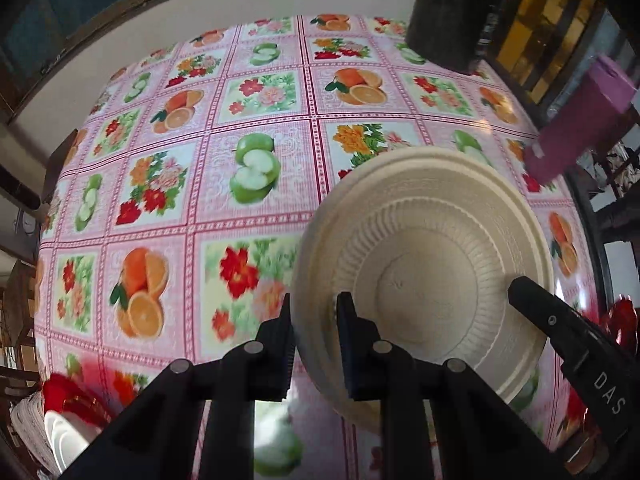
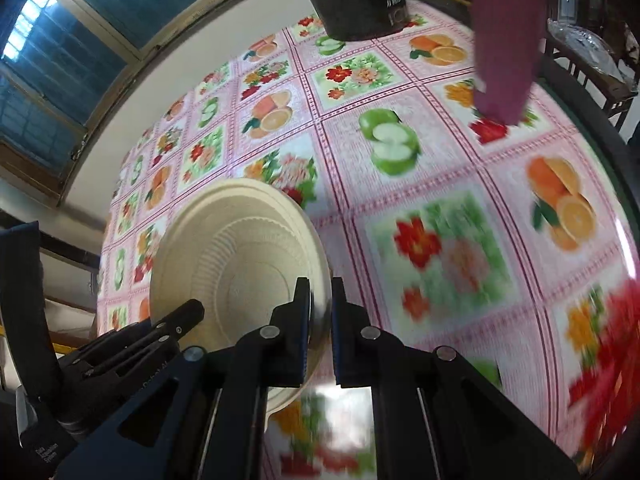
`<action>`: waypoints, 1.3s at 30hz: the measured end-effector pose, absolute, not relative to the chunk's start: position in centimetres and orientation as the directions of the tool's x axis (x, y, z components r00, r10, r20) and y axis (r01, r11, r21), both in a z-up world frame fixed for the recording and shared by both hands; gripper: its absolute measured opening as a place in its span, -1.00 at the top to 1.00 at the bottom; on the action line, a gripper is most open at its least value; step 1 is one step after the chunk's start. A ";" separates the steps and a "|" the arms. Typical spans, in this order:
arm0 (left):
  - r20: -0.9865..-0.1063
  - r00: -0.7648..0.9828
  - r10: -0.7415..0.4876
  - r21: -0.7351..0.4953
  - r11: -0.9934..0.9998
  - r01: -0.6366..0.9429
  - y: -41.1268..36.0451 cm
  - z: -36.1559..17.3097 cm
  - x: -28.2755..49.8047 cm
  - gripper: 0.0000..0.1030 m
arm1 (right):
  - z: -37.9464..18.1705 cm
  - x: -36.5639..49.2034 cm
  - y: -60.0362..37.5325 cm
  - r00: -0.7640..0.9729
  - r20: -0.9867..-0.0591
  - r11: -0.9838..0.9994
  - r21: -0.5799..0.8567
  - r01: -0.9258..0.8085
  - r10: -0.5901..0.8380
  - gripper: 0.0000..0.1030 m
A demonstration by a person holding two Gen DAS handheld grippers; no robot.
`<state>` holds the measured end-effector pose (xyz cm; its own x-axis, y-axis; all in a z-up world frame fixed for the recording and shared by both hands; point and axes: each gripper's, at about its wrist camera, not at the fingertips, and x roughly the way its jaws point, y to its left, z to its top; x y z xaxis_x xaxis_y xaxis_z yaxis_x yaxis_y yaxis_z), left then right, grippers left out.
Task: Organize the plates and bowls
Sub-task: 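Lift the beige paper bowl and carry it toward the red stack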
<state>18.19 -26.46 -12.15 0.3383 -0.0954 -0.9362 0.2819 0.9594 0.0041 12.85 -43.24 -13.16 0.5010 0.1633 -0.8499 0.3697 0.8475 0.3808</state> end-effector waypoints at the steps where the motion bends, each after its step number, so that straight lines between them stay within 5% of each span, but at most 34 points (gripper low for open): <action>1: -0.931 0.351 -0.101 0.004 0.958 0.287 -26.0 -11.6 17.3 0.58 | -12.7 11.9 -42.7 0.509 -0.845 0.848 0.385 0.364 0.165 0.80; 18: -0.830 0.540 -0.139 -0.012 0.973 0.232 -13.9 -4.7 6.9 0.58 | -4.7 2.6 -31.2 0.617 -0.748 0.887 0.429 0.170 0.243 0.79; 39: -0.807 0.589 -0.029 -0.031 1.000 0.008 -1.6 -4.5 3.6 0.58 | -3.5 3.5 -18.9 0.570 -0.727 0.901 0.431 -0.056 0.383 0.79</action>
<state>3.56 -1.61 -4.50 0.5894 -0.0292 -0.8073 0.0077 0.9995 -0.0306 3.47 -18.86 -3.54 0.5699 0.3830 -0.7270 -0.0557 0.9007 0.4309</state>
